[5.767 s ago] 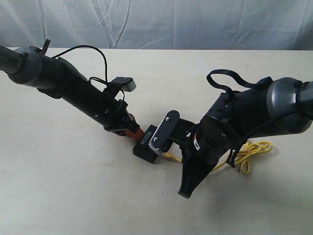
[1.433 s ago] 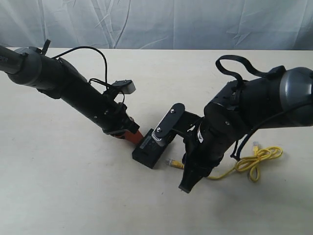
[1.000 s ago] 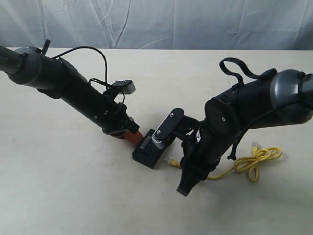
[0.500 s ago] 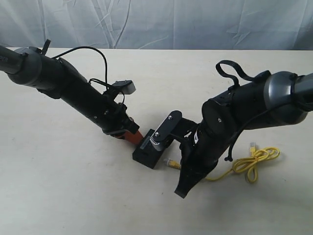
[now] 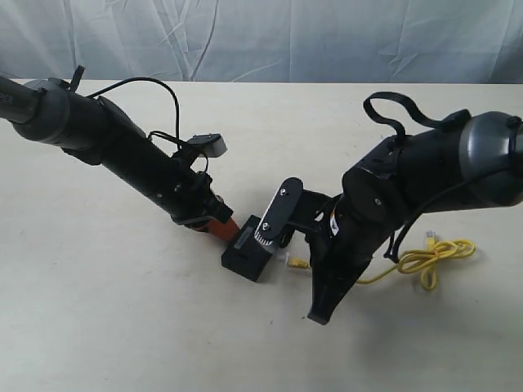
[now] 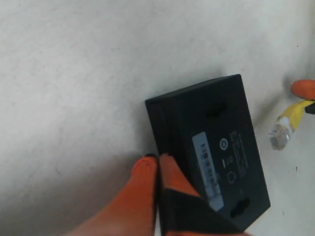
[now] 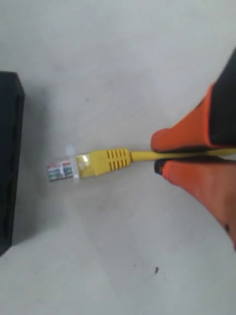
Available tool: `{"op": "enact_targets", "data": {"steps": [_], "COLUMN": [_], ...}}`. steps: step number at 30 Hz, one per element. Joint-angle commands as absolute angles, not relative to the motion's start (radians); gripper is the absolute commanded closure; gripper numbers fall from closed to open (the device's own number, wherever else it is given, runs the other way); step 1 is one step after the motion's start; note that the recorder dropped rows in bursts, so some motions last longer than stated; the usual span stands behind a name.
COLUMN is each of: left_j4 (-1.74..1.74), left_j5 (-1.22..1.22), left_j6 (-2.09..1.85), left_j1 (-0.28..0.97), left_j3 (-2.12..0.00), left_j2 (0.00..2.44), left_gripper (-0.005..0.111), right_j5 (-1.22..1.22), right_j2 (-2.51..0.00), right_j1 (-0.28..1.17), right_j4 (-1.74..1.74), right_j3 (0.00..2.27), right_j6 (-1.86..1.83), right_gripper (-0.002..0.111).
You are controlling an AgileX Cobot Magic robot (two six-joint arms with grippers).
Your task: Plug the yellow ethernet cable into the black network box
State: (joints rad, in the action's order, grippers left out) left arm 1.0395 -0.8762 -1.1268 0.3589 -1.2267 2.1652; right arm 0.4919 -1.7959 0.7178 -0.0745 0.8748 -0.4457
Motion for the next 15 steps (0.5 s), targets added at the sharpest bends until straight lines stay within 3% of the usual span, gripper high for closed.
{"op": "enact_targets", "data": {"steps": [1, 15], "left_j4": [1.008, 1.008], "left_j5": [-0.862, -0.872], "left_j6": [-1.124, -1.124], "left_j1": [0.36, 0.36], "left_j3": [-1.226, -1.226], "left_j2": [2.176, 2.176], "left_gripper": [0.107, 0.107], "right_j5": [0.431, 0.412], "right_j2": [-1.823, -1.835], "right_j1": [0.758, 0.758], "right_j4": [-0.093, -0.112], "right_j3": [0.872, 0.872], "right_j6": [-0.441, -0.399], "right_gripper": [0.109, 0.109]}}
